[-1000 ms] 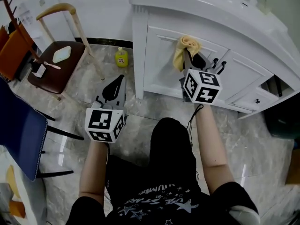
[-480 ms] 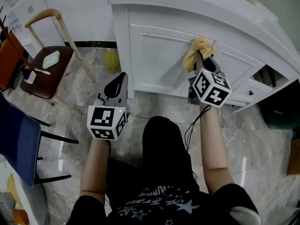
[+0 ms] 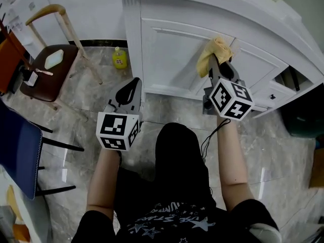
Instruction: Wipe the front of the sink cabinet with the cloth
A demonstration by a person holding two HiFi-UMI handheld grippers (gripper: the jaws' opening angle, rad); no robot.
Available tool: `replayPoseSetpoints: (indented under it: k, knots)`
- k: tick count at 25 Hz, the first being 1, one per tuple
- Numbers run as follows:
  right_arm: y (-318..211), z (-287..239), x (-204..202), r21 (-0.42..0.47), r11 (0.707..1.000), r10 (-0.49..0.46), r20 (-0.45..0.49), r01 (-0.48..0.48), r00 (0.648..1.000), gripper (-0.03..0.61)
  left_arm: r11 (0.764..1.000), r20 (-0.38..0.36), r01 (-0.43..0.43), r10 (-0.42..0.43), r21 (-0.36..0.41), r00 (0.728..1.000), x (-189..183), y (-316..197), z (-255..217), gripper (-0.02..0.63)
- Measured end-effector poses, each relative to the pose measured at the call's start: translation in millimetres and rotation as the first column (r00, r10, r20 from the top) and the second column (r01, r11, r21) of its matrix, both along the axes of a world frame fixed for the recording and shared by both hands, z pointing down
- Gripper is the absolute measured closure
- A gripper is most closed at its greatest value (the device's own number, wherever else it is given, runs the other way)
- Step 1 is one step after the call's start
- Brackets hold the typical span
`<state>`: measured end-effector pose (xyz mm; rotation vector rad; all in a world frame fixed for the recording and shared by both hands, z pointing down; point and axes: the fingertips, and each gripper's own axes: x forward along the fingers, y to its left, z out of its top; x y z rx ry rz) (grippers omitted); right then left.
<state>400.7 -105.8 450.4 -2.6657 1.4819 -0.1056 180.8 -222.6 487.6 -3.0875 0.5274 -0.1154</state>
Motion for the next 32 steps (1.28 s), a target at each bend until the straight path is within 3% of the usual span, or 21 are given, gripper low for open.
replayPoseSetpoints:
  k: [7,14,20,32]
  knots:
    - [-85.5,21.3,-66.4,-0.064,0.974,-0.219,-0.049,0.216,0.975,0.515,0.999,0.004,0.026,-0.026,0.029,1.000,-24.0,-17.1,-5.7,0.598]
    - [-153.4,34.5,-107.6,-0.125,0.940,-0.326,-0.064,0.316,0.943,0.515,0.998,0.005,0.047,-0.048,0.031,0.999,-38.6,-36.5,-6.0,0.598]
    - [-167.0,46.1,-98.5,-0.152,0.945,-0.300,-0.043,0.290,0.953,0.515,0.998,0.016,0.062,-0.062,0.012,0.998,-47.4,-47.1,1.1,0.598]
    - [-110.9,51.5,-42.4,-0.133,0.977,-0.172,-0.046,0.165,0.984,0.514,1.000,0.023,0.024,-0.024,0.005,0.999,-18.0,-35.1,5.6,0.598]
